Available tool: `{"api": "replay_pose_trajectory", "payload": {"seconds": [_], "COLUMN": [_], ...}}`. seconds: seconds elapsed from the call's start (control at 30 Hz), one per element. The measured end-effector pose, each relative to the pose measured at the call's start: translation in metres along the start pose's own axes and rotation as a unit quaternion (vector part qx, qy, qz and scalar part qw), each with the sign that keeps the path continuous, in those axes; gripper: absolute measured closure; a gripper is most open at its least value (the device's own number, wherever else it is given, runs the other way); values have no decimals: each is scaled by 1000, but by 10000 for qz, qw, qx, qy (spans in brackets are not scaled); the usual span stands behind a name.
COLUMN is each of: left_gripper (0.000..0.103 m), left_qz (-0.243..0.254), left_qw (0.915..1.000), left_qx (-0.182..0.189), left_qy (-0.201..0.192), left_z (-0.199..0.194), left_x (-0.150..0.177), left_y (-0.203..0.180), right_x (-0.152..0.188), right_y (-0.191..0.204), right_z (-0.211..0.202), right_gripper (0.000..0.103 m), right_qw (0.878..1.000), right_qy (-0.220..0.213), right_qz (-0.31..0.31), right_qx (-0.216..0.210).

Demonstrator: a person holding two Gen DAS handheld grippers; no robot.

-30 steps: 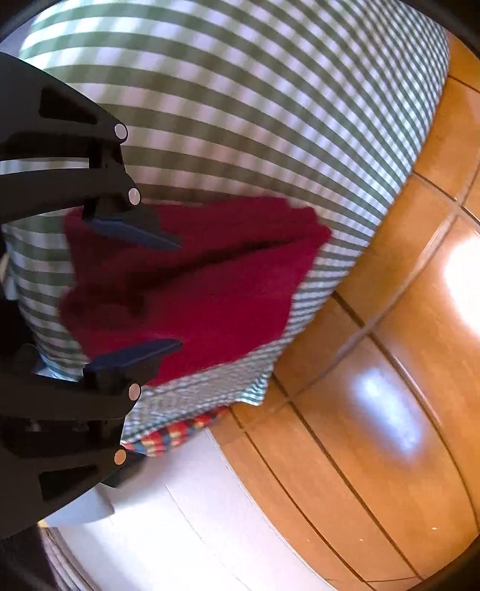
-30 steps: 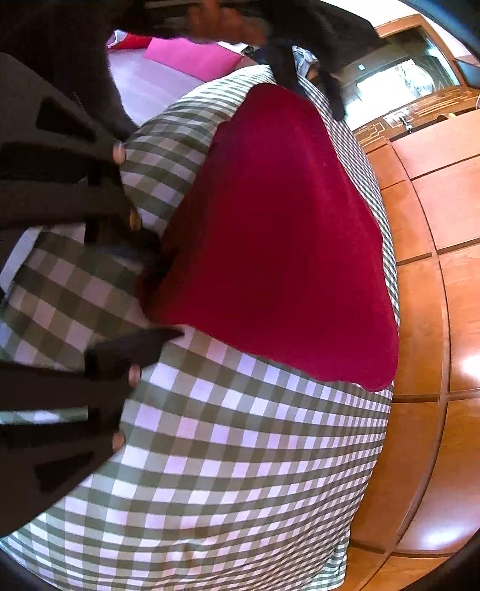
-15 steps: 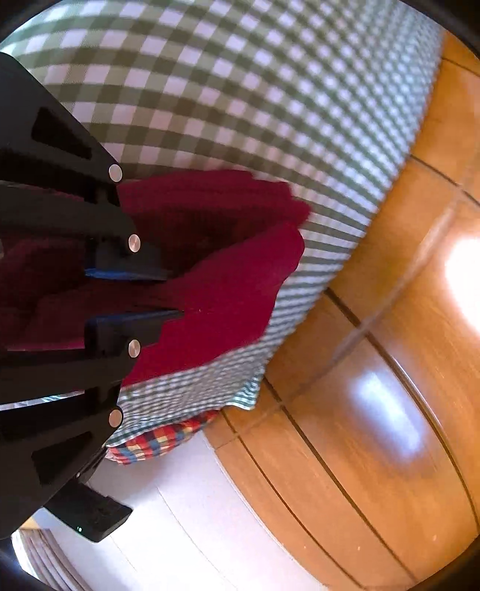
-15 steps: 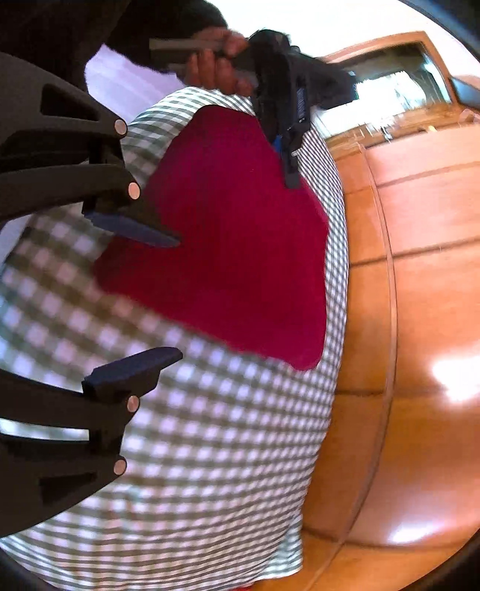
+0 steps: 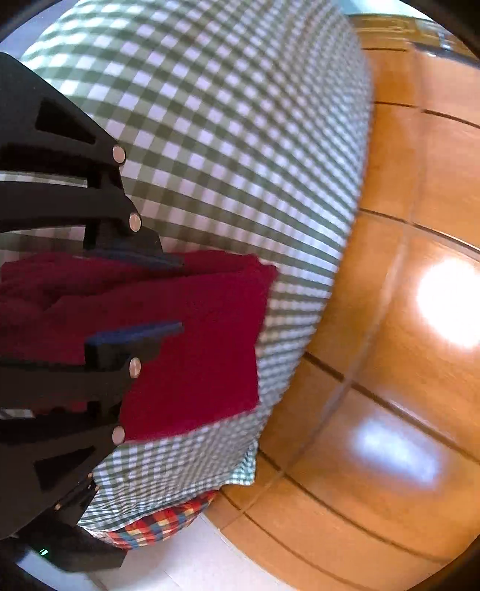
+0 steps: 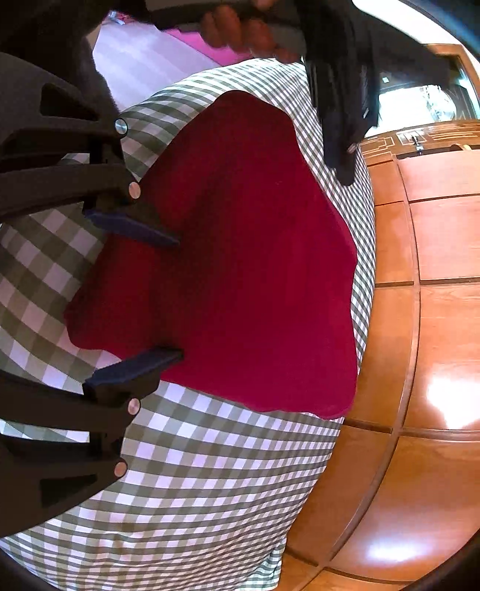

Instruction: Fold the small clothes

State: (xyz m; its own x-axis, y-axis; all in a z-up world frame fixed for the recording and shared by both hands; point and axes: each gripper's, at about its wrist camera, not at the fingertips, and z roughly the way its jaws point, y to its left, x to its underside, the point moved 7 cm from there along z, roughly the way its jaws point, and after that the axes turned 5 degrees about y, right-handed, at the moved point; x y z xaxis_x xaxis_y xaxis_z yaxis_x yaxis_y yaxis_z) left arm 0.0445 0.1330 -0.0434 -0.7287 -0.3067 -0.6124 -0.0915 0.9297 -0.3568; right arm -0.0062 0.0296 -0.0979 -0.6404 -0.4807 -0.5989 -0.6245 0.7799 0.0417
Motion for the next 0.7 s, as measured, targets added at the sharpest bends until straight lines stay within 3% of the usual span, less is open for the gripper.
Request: {"api": "replay_pose_trajectory", "payload": {"seconds": [0.03, 0.2, 0.43, 0.7], "left_gripper": [54, 52, 52, 52], "left_qz": [111, 752, 675, 616], "left_qw": [9999, 9943, 9949, 9959], "left_qx": [7, -718, -715, -629], "left_qy": [-34, 214, 222, 216], "left_z": [-4, 16, 19, 22], "left_x": [3, 22, 33, 37], "left_y": [-6, -15, -5, -3], "right_x": [0, 0, -3, -37], "right_y": [0, 3, -27, -47], "right_z": [0, -6, -30, -33], "right_gripper": [45, 43, 40, 38], "right_qw": [10000, 10000, 9981, 9949], "right_qy": [-20, 4, 9, -197], "right_qz": [-6, -20, 554, 942], "right_qx": [22, -8, -262, -305]}}
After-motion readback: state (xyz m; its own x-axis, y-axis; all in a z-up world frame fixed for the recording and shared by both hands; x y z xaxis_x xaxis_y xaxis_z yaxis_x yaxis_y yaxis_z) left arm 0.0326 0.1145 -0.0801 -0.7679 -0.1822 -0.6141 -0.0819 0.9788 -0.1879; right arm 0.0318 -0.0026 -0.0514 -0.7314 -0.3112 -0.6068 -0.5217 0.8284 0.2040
